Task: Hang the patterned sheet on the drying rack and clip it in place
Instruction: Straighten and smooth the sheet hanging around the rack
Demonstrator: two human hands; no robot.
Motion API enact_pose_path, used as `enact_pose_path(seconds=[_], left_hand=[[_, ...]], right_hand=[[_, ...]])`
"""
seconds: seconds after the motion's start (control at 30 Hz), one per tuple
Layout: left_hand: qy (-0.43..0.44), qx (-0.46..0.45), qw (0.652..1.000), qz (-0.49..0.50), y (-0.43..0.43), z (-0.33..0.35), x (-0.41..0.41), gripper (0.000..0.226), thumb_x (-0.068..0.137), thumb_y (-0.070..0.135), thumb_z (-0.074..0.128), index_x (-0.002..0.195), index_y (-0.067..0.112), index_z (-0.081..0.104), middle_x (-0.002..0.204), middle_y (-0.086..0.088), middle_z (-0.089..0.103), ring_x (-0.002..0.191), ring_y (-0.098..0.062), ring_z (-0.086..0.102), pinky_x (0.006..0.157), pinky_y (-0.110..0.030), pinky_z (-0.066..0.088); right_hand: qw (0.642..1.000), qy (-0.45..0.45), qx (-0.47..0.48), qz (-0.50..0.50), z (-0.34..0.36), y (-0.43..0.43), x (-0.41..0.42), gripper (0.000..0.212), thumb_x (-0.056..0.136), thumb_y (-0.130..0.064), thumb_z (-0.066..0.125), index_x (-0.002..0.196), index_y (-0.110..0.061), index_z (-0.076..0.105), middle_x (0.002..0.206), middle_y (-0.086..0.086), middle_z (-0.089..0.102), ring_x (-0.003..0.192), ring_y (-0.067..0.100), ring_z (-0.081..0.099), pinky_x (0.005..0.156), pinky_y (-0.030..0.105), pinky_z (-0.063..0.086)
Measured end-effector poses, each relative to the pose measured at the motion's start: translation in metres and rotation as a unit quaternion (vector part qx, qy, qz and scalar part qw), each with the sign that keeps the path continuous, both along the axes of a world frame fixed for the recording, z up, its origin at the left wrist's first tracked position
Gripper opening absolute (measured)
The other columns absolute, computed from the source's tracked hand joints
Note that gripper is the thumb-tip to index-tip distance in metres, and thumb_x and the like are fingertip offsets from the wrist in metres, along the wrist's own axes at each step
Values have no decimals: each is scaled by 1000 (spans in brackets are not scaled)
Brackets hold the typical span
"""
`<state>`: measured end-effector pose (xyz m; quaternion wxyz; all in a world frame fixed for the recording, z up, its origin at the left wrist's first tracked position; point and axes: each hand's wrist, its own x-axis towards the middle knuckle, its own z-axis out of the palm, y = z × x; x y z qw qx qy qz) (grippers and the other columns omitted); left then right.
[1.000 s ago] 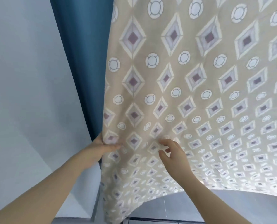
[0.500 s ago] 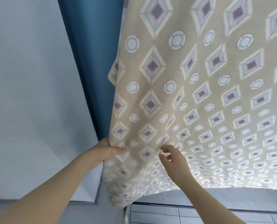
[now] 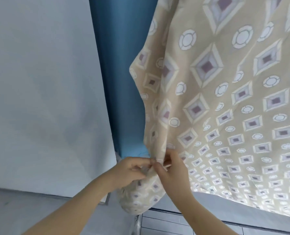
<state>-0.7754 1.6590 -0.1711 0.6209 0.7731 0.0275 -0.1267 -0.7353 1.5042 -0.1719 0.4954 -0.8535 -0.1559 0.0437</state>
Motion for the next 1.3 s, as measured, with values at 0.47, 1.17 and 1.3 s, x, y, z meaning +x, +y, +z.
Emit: enact_pose_path(seconds=[0.47, 1.17, 1.3], left_hand=[[94, -254, 947, 174, 8, 3, 71, 11, 77, 13, 71, 87, 8, 69, 84, -6, 70, 83, -24, 64, 86, -39, 50], [-34, -79, 996, 5, 48, 64, 24, 27, 84, 0, 56, 99, 19, 68, 94, 7, 73, 91, -9, 67, 82, -26, 51], [-34, -16, 991, 125, 31, 61, 42, 28, 90, 0, 51, 112, 16, 61, 106, -4, 69, 96, -16, 63, 88, -31, 50]], right_hand=[[982, 82, 121, -122, 8, -25, 23, 36, 94, -12, 49, 61, -15, 33, 52, -11, 32, 51, 6, 29, 55, 27, 24], [957, -31, 245, -154, 45, -11, 26, 24, 96, -11, 46, 74, -19, 52, 66, -5, 65, 68, 14, 62, 76, 31, 51], [930, -19, 302, -210, 58, -28, 33, 23, 98, -16, 40, 76, -19, 45, 60, -5, 63, 63, 17, 58, 73, 35, 48]])
